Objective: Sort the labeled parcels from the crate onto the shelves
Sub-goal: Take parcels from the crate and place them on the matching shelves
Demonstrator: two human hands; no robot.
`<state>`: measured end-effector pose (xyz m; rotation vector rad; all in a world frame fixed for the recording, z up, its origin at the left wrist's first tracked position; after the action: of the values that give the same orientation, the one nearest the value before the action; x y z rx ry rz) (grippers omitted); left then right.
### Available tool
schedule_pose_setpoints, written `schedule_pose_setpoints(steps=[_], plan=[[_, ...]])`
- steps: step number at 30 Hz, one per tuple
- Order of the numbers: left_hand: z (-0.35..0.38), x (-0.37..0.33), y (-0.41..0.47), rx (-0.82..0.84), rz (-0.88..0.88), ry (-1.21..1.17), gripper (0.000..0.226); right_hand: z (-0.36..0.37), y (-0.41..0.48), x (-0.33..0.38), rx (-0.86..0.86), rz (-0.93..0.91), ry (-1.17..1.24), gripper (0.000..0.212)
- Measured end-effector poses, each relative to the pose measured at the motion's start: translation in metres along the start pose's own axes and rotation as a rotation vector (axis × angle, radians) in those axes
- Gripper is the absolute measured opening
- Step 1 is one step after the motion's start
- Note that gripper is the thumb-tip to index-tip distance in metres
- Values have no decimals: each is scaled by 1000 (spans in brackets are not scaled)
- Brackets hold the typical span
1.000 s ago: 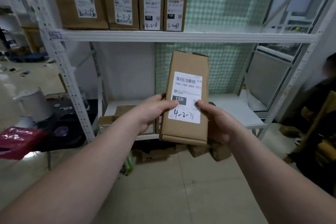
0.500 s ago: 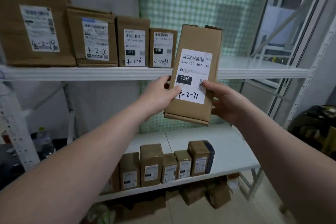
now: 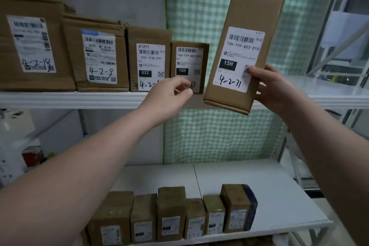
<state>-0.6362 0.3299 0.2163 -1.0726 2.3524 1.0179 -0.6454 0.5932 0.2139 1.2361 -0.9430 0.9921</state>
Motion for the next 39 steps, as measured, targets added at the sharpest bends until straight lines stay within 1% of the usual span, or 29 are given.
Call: schedule_pose_setpoints(steps=[1,2,5,6,9,13,16,19,22,24,25,27,29,30,32,35,37,39], plan=[[1,2,6,-12,3,23,31,-4,9,0,1,-4,8,93],[2,3,12,-30,8,48,30,-7,19,0,6,-14,27,98],[4,1,30,-85,6,111,28,-12,47,0,49,-57,66,83],[7,0,36,-93,3,125,29,-12,56,0,74,-64,62,86],[18,-4,55,-108,-13,147,30,-15,80,2,139,-79,24,106],[35,-4,75,-137,-34,177,29,-20,106,1,222,-121,-4,106],[50,-3,84,-154,-37,209,23,-20,117,-10,338,-109,3,128],[65,0,90,-153,-26,286,21,-20,125,-24,402,-90,24,130],[78,2,92,-160,15,445,19,-23,130,-41,437,-47,-22,134],[81,-3,88,-217,72,641,17,-23,127,-53,476,-3,-82,125],[83,-7,86,-257,120,758,18,-24,125,-58,484,16,-108,124],[90,-15,80,-319,260,946,27,-27,125,-63,475,28,-120,130],[103,-12,79,-290,399,1090,43,-26,125,-63,473,19,-119,131],[109,-9,80,-247,431,1149,51,-24,125,-62,481,15,-127,130],[120,0,84,-143,430,1239,63,-22,125,-61,493,14,-140,129],[132,12,90,-7,394,1321,71,-25,126,-63,476,28,-142,131],[133,21,92,24,379,1331,73,-27,127,-63,456,36,-162,132],[133,27,93,16,367,1324,73,-27,127,-64,447,39,-195,128]])
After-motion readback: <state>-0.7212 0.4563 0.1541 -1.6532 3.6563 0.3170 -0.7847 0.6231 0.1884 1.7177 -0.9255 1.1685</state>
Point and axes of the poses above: each hand's wrist, its own y-axis towards the middle knuckle, its own z-axis out of the palm, x = y × z, the point moved 8 cm from there along y, towards the middle knuckle, and after that the axes turned 9 degrees about x, right-handed, at the moved point
